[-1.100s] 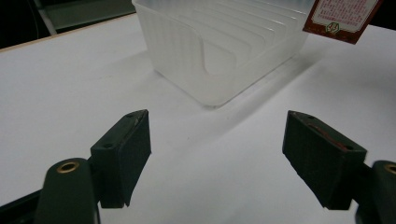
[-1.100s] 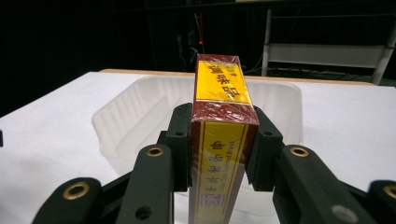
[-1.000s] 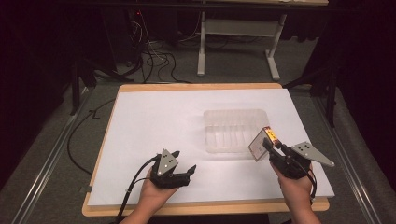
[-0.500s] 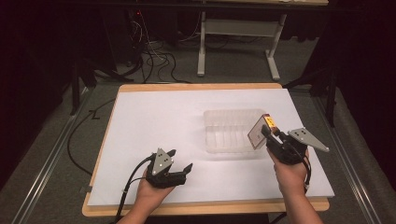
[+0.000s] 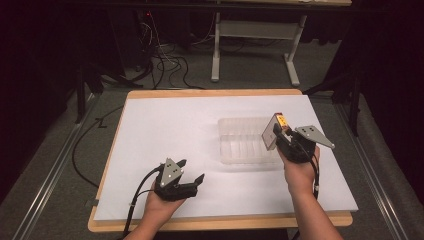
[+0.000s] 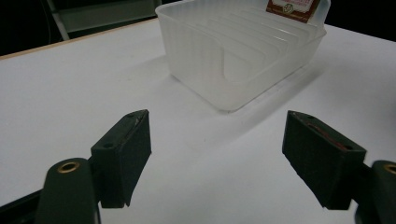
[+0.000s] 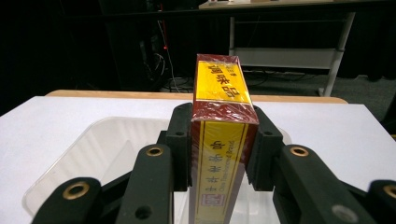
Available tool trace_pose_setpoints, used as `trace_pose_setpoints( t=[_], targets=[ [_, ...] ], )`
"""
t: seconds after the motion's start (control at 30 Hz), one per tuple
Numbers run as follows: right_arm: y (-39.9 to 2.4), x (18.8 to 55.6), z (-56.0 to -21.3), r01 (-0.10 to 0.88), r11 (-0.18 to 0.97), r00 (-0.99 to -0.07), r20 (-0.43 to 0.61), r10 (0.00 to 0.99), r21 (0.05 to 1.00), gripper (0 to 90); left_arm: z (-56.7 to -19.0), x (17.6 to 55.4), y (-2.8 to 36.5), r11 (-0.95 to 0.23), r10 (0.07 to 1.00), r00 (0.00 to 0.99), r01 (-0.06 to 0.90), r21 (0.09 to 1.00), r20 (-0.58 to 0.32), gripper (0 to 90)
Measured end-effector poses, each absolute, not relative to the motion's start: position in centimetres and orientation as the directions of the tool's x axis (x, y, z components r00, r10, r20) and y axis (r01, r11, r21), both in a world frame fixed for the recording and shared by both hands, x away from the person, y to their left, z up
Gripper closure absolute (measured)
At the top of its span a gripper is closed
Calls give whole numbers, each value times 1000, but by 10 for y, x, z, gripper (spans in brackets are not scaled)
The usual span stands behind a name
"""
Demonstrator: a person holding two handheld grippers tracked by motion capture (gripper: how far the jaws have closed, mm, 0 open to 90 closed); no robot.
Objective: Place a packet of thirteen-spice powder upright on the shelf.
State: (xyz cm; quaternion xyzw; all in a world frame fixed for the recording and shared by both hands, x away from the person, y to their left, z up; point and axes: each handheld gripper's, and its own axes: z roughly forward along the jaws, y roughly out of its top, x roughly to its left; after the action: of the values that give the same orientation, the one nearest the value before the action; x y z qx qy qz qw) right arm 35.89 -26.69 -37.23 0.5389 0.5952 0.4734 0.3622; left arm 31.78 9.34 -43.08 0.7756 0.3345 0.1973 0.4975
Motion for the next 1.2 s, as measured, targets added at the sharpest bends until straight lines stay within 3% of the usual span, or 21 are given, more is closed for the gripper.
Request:
trace_pose_setpoints(
  t=[1.2],
  targets=[
    [-247,390,-379,314,-36,-87,67,994,949,682,-432,317,92,-293,710,704,326,899,-24,242]
  ],
)
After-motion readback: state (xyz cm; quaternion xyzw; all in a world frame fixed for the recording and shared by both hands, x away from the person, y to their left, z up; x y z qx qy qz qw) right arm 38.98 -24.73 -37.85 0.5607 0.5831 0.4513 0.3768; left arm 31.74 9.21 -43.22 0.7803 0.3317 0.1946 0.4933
